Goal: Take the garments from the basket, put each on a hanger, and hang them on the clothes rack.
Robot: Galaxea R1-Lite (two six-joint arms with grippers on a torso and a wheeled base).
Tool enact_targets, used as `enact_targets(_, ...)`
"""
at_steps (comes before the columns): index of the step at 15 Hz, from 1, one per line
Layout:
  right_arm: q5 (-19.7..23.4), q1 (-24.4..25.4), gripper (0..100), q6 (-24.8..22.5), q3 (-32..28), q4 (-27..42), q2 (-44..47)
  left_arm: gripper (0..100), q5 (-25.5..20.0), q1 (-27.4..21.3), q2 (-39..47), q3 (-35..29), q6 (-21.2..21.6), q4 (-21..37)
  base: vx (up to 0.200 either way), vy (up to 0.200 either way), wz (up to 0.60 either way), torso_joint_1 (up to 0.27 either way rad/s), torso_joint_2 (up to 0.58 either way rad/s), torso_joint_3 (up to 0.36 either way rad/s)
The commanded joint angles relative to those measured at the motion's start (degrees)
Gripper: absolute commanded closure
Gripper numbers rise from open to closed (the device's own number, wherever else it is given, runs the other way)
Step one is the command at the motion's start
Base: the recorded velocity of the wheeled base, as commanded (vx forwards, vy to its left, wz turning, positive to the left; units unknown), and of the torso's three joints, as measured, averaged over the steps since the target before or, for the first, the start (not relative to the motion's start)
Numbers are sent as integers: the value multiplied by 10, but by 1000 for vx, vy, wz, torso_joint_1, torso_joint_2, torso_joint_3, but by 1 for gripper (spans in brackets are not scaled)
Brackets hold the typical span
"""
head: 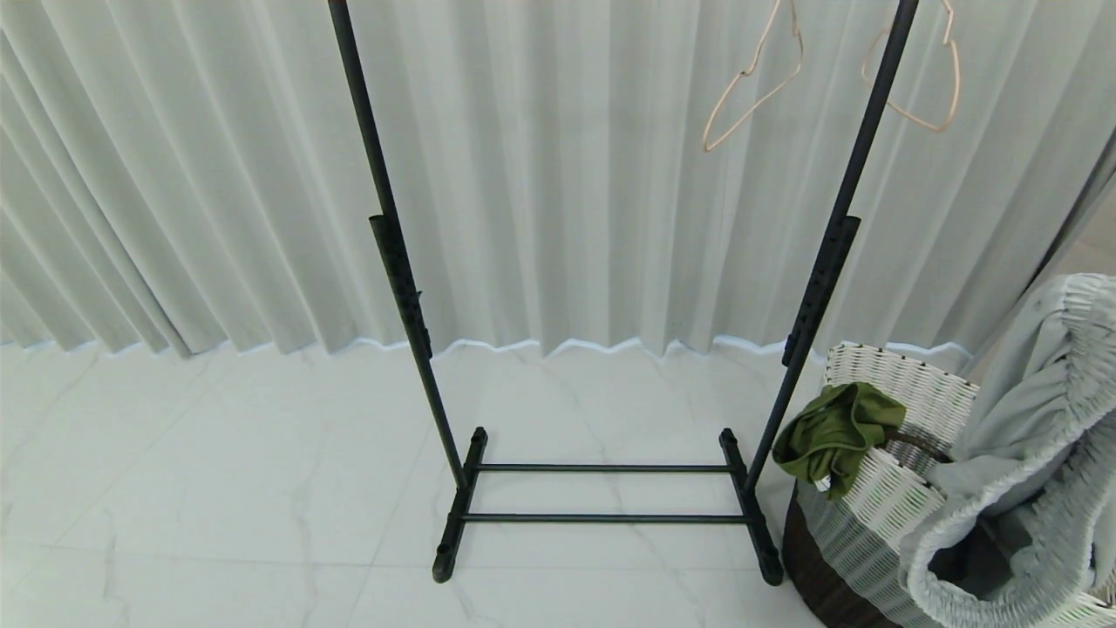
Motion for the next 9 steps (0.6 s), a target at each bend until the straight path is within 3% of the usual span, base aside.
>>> enact_targets(1, 0, 26, 100, 29, -50, -15, 31, 0, -12, -69, 164, -63, -2, -1, 0, 0, 0, 0, 0, 0)
enact_targets(5, 0, 72, 100, 59, -142, -16, 101, 0, -11, -186, 288, -70, -6, -55, 0, 0, 0, 0, 0, 0)
enact_targets(7, -1, 99, 100, 81, -150, -16, 125, 0, -7, -225, 367, -81, -13, -118, 0, 0, 0, 0, 0, 0)
enact_targets(9, -2, 100, 100, 81, -136, -16, 136, 0, -1, -273, 436, -113, -52, -140, 0, 0, 0, 0, 0, 0)
